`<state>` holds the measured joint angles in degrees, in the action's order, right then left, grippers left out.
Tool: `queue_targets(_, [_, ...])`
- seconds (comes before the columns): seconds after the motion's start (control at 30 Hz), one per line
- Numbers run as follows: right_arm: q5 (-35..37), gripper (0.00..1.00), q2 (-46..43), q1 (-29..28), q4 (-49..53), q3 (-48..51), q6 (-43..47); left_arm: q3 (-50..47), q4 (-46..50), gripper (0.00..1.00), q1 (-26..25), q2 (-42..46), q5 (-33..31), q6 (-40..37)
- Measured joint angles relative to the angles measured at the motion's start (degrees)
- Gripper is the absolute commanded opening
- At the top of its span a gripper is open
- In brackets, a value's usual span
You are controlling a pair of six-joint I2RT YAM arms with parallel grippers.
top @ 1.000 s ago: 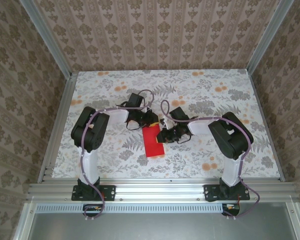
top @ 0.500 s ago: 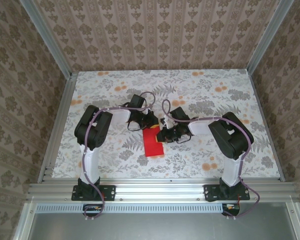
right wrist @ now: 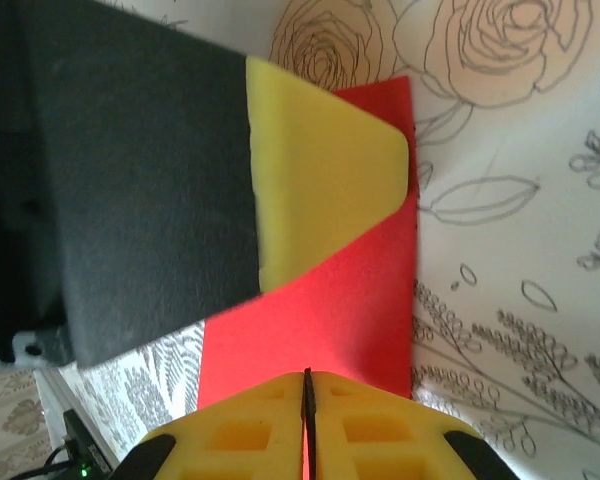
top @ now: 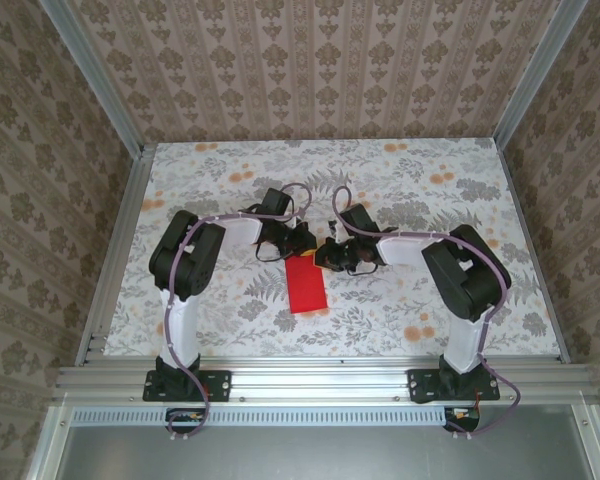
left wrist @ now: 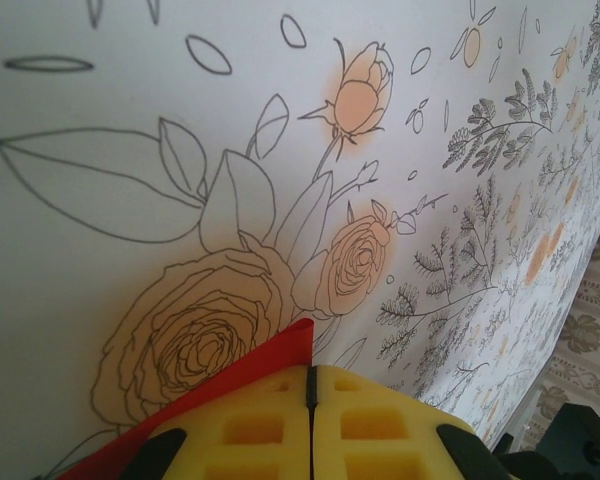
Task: Fold a paper plane with a square sheet of paper (pick it up from the middle)
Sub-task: First fold in half a square sheet of paper at the center of the table.
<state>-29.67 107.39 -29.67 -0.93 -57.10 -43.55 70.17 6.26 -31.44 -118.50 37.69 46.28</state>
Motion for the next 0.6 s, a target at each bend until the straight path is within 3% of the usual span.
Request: queue_targets(0.6, [0.3, 0.12, 4.0, 0.0, -0.5, -1.5, -0.4, 0.0, -3.0, 0.19, 0.0, 0.0, 2.2, 1.4])
